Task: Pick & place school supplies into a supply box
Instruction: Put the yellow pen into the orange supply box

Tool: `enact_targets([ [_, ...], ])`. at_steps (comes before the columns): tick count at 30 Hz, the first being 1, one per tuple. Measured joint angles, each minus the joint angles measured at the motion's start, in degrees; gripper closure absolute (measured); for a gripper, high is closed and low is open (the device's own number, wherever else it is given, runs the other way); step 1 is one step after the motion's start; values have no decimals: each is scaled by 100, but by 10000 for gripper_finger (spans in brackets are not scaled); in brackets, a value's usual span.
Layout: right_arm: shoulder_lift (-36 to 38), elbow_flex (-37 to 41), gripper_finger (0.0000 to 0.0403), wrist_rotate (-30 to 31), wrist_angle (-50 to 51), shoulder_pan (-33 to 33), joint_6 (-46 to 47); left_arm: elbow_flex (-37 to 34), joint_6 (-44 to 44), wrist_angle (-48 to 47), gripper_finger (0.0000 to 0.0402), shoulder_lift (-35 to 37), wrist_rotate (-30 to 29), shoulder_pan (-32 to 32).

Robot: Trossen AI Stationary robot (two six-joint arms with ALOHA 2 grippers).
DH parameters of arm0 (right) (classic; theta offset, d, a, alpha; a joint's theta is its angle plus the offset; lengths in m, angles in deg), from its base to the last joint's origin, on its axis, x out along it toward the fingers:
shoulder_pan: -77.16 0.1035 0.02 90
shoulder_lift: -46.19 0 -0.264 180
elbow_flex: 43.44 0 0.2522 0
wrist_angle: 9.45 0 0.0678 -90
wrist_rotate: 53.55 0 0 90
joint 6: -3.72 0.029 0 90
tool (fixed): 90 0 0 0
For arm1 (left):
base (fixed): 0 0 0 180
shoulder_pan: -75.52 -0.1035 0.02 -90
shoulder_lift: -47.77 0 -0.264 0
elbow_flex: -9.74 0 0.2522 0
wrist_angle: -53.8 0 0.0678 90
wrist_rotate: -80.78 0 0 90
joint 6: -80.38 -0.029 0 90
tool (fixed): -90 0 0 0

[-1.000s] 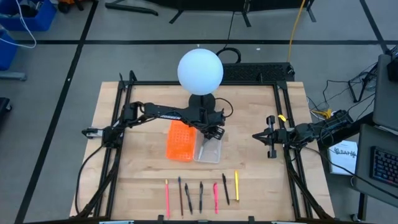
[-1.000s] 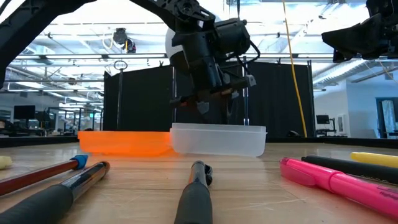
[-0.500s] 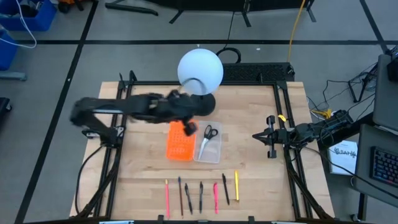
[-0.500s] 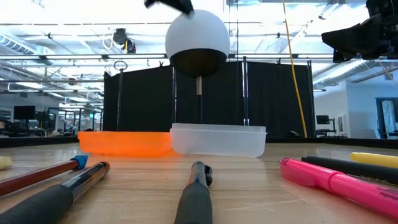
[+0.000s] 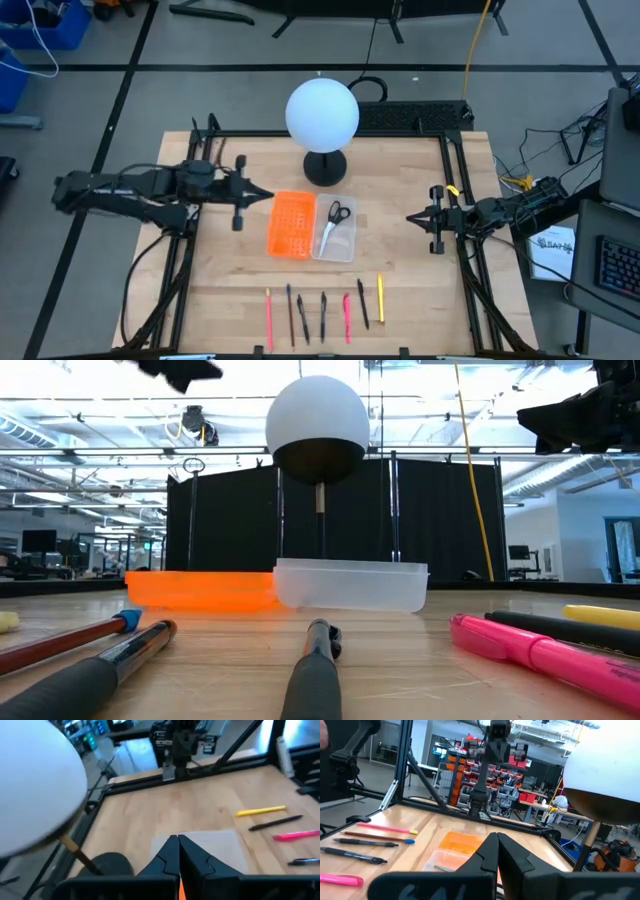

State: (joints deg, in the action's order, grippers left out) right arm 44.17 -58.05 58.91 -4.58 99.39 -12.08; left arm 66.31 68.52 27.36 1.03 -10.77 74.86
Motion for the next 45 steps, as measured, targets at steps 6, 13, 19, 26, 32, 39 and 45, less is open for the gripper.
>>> enact_targets([
  [6,2,1,403,2,-36,0,-337,-1712,-31,834,398,1199,350,-359],
  [13,2,1,403,-2,-432,1,-510,-2949,47,1582,399,1978,475,-550],
  [19,2,1,403,7,-503,1,-789,-3743,-117,2312,400,2146,872,-608],
  [26,2,1,403,19,-496,1,-507,-4209,-621,3136,399,2137,872,-615],
  [32,-145,-11,403,487,-870,1,286,-4159,-565,3220,378,2137,817,-613],
  [39,-1699,-739,403,774,-887,1,1133,-4159,-258,3311,370,2137,439,-613],
  [45,-3972,-3047,403,763,912,102,2195,-4158,-105,3853,370,2137,298,-613],
])
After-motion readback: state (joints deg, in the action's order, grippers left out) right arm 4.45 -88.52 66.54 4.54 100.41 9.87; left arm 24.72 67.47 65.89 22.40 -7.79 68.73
